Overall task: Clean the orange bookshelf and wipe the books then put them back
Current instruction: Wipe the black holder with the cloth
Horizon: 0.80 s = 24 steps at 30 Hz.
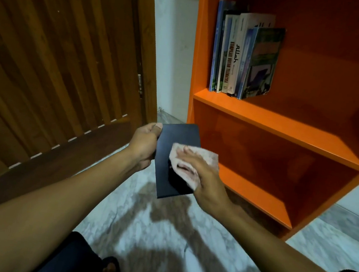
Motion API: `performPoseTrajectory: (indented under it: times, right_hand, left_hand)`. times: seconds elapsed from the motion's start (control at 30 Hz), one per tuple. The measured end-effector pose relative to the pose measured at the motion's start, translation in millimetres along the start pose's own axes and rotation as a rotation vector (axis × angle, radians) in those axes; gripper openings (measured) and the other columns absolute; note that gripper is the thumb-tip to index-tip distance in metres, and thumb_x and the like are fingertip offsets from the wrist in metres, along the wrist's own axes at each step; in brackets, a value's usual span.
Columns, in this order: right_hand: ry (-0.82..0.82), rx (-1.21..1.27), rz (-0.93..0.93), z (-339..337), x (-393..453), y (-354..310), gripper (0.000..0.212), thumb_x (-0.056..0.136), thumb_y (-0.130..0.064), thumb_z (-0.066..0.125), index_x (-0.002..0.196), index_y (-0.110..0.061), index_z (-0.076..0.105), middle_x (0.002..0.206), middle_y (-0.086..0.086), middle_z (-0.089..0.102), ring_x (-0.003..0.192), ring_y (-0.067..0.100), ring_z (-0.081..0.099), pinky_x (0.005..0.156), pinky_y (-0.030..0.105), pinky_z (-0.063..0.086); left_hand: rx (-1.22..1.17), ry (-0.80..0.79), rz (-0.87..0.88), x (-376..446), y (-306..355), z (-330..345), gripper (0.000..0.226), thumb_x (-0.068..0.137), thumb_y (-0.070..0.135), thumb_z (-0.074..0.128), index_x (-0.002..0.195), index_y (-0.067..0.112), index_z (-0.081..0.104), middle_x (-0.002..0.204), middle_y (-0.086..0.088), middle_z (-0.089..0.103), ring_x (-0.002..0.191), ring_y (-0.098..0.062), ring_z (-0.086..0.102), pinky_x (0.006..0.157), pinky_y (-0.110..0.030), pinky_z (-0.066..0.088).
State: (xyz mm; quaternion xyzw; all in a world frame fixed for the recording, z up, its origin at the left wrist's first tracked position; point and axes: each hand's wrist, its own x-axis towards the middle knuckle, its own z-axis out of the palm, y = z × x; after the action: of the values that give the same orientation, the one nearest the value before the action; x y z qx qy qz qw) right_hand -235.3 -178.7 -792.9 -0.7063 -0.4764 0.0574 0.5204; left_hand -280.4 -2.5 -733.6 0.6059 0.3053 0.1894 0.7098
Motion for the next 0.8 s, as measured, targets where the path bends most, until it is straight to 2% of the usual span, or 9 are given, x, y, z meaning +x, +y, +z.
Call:
performPoseTrajectory:
  times: [0.13,0.27,0.33,0.4,0.43,0.5,0.63,0.73,0.8]
  right_hand:
    - [-0.166,0.011,0.048,-1.3,-34.4,17.8,0.033,0.096,-0.003,0.057,0.126,-0.015,0.059,0.129,-0.005,0.057,0.118,-0.018,0.049,0.096,0.011,0.043]
    - [-0.201,-0.074,0.1,-10.0,-41.1,28.3,0.028,0.098,-0.004,0.054,0.115,-0.025,0.063,0.104,-0.026,0.065,0.096,-0.01,0.061,0.079,0.007,0.04]
    - [-0.056,0.088,0.2,-14.9,-39.5,32.2,0.019,0.1,-0.013,0.051,0.115,-0.017,0.062,0.089,-0.015,0.066,0.073,-0.002,0.06,0.068,0.013,0.042]
    - [0.134,0.275,0.303,-20.0,-36.2,31.1,0.018,0.097,-0.009,0.047,0.109,-0.011,0.059,0.08,0.012,0.063,0.057,0.022,0.055,0.056,0.029,0.042]
    - [0.211,0.327,0.358,-23.1,-34.0,31.0,0.016,0.098,-0.006,0.047,0.106,-0.01,0.06,0.078,0.024,0.06,0.055,0.032,0.051,0.055,0.033,0.04]
    - [0.242,0.355,0.434,-27.0,-29.6,30.7,0.013,0.102,-0.011,0.051,0.103,-0.01,0.064,0.079,0.021,0.067,0.062,0.029,0.059,0.058,0.036,0.045]
    - [0.047,0.374,0.469,-29.0,-27.6,28.4,0.03,0.098,-0.026,0.059,0.1,0.002,0.068,0.095,0.028,0.07,0.085,0.036,0.07,0.076,0.039,0.049]
    - [0.025,0.342,0.475,-29.2,-25.8,22.2,0.028,0.097,-0.025,0.061,0.088,0.0,0.068,0.076,0.015,0.066,0.072,0.022,0.061,0.069,0.035,0.045]
    - [0.065,0.298,0.485,-29.3,-22.4,16.6,0.03,0.098,-0.026,0.059,0.085,0.0,0.066,0.073,0.008,0.065,0.069,0.019,0.061,0.066,0.034,0.045]
  left_hand:
    - [-0.007,0.099,-0.042,6.6,-1.2,-17.3,0.034,0.107,0.029,0.039,0.09,0.018,0.066,0.077,-0.002,0.067,0.064,-0.016,0.059,0.057,-0.024,0.044]
    - [-0.119,0.18,-0.107,13.0,4.6,-27.0,0.03,0.106,0.025,0.042,0.092,0.014,0.066,0.088,-0.003,0.067,0.086,-0.019,0.063,0.077,-0.033,0.053]
    - [-0.193,0.19,-0.178,13.5,7.3,-28.3,0.023,0.105,0.026,0.046,0.095,0.014,0.063,0.099,-0.005,0.069,0.094,-0.021,0.068,0.087,-0.039,0.058]
    - [-0.229,0.187,-0.242,13.5,7.3,-29.9,0.02,0.104,0.026,0.048,0.099,0.011,0.06,0.108,-0.009,0.07,0.096,-0.024,0.069,0.088,-0.042,0.059]
    - [-0.238,0.188,-0.282,13.2,6.3,-30.6,0.019,0.104,0.025,0.048,0.101,0.009,0.059,0.112,-0.011,0.07,0.096,-0.025,0.07,0.088,-0.043,0.059]
    - [-0.239,0.2,-0.352,11.0,4.8,-31.3,0.017,0.104,0.02,0.047,0.105,0.005,0.054,0.106,-0.014,0.069,0.086,-0.026,0.072,0.081,-0.045,0.061]
    - [-0.215,0.189,-0.43,3.0,7.5,-27.1,0.009,0.105,0.011,0.044,0.109,0.005,0.049,0.081,-0.017,0.063,0.051,-0.03,0.07,0.057,-0.054,0.056]
    - [-0.194,0.174,-0.445,-1.2,9.6,-26.5,0.02,0.105,0.01,0.042,0.123,0.004,0.049,0.086,-0.021,0.063,0.06,-0.034,0.071,0.071,-0.051,0.059]
    - [-0.223,0.152,-0.429,-3.6,9.7,-24.6,0.03,0.105,0.006,0.039,0.134,0.002,0.045,0.091,-0.021,0.061,0.089,-0.035,0.071,0.09,-0.049,0.056]
